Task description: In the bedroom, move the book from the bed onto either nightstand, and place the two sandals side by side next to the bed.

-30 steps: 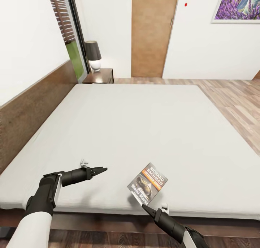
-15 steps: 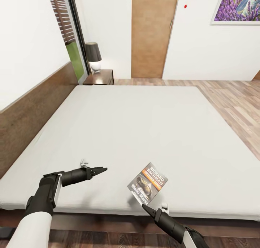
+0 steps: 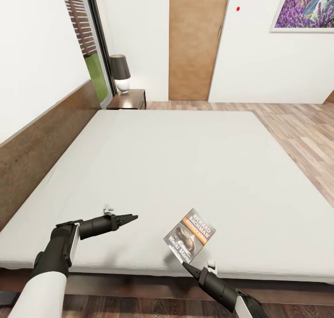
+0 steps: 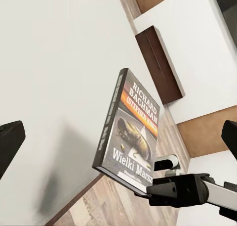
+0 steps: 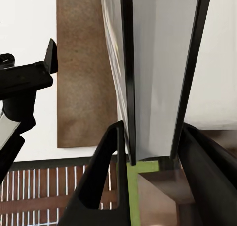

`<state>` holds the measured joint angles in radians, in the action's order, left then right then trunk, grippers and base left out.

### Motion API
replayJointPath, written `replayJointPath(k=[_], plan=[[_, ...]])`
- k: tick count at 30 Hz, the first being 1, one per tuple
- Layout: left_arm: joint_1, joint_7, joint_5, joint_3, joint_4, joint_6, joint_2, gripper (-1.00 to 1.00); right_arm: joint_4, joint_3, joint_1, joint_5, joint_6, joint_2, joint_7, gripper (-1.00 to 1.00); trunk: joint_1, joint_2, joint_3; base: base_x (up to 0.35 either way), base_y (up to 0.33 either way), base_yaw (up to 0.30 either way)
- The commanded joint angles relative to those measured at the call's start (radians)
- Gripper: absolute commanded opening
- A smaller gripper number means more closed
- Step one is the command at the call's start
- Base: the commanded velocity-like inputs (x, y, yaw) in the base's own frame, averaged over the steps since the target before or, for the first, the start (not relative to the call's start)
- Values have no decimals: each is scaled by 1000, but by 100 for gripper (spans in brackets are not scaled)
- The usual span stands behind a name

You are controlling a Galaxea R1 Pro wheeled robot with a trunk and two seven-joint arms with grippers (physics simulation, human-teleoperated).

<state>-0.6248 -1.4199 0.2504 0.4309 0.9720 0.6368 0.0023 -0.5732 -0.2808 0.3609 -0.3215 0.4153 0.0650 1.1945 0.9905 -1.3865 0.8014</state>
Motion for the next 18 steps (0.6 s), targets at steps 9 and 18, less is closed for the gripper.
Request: replayJointPath(k=[9, 18], plan=[[-1, 21, 10, 3, -42, 9, -1, 100, 9, -5, 0, -3, 9, 1, -3, -100, 0, 0, 1, 0, 0, 0], [-1, 40, 10, 3, -42, 9, -1, 100, 9, -3, 1, 5, 10, 1, -6, -100, 0, 0, 1, 0, 0, 0]])
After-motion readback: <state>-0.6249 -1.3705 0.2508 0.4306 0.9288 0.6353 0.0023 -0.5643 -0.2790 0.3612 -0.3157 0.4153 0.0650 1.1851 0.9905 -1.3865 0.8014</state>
